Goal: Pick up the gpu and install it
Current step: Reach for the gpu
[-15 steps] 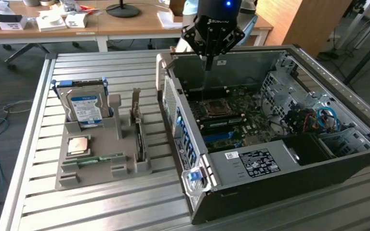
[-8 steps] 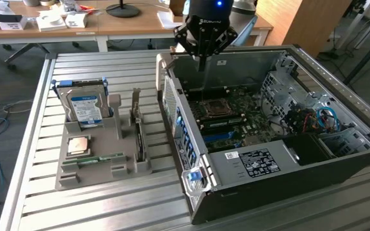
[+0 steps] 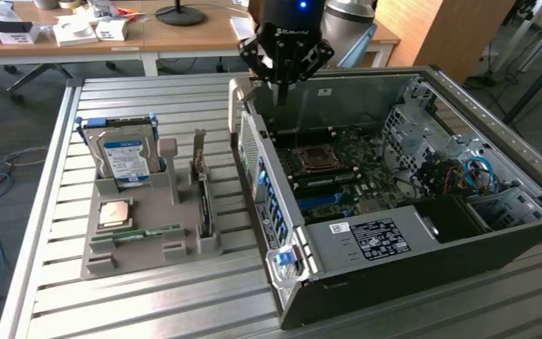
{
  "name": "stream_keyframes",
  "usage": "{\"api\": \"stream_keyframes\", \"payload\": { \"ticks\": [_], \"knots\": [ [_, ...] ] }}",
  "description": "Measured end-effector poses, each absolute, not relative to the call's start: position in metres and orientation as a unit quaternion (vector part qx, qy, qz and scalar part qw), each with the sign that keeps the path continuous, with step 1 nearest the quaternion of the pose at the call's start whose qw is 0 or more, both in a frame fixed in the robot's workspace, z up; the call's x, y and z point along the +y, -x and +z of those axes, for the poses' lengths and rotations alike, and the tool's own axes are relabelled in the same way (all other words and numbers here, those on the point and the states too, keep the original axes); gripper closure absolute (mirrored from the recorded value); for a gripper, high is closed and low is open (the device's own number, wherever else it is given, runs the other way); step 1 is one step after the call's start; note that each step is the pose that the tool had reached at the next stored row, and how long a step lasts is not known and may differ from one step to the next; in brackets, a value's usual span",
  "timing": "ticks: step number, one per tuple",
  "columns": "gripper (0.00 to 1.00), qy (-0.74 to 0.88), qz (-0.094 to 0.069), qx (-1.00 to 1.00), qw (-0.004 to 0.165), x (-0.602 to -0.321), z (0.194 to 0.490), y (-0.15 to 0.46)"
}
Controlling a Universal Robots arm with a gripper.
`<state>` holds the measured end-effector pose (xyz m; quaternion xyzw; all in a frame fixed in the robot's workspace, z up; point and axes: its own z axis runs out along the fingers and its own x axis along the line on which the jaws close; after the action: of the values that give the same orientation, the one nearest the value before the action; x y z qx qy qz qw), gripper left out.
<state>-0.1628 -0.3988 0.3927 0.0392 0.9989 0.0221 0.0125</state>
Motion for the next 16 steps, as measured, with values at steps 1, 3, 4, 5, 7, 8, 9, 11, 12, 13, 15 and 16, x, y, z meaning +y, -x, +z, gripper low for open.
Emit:
{"api": "stream_keyframes", "payload": {
  "ticks": [1, 3, 4, 5, 7, 8, 9, 11, 12, 13, 15, 16],
  "knots": [
    [0.89, -0.039, 0.022, 0.999, 0.013, -0.399, 0.393, 0.166],
    [0.89, -0.04, 0.022, 0.999, 0.013, -0.399, 0.393, 0.171],
    [0.89, -0.04, 0.022, 0.999, 0.013, -0.399, 0.393, 0.174],
    [0.89, -0.04, 0.022, 0.999, 0.013, -0.399, 0.392, 0.176],
    [0.89, -0.041, 0.022, 0.999, 0.013, -0.399, 0.392, 0.181],
    [0.89, -0.041, 0.022, 0.999, 0.013, -0.399, 0.392, 0.184],
    [0.89, -0.041, 0.022, 0.999, 0.013, -0.399, 0.392, 0.186],
    [0.89, -0.042, 0.022, 0.999, 0.013, -0.399, 0.392, 0.19],
    [0.89, -0.042, 0.022, 0.999, 0.013, -0.398, 0.392, 0.193],
    [0.89, -0.042, 0.022, 0.999, 0.013, -0.398, 0.392, 0.195],
    [0.89, -0.043, 0.022, 0.999, 0.013, -0.398, 0.392, 0.199],
    [0.89, -0.043, 0.022, 0.999, 0.013, -0.398, 0.392, 0.201]
  ]
}}
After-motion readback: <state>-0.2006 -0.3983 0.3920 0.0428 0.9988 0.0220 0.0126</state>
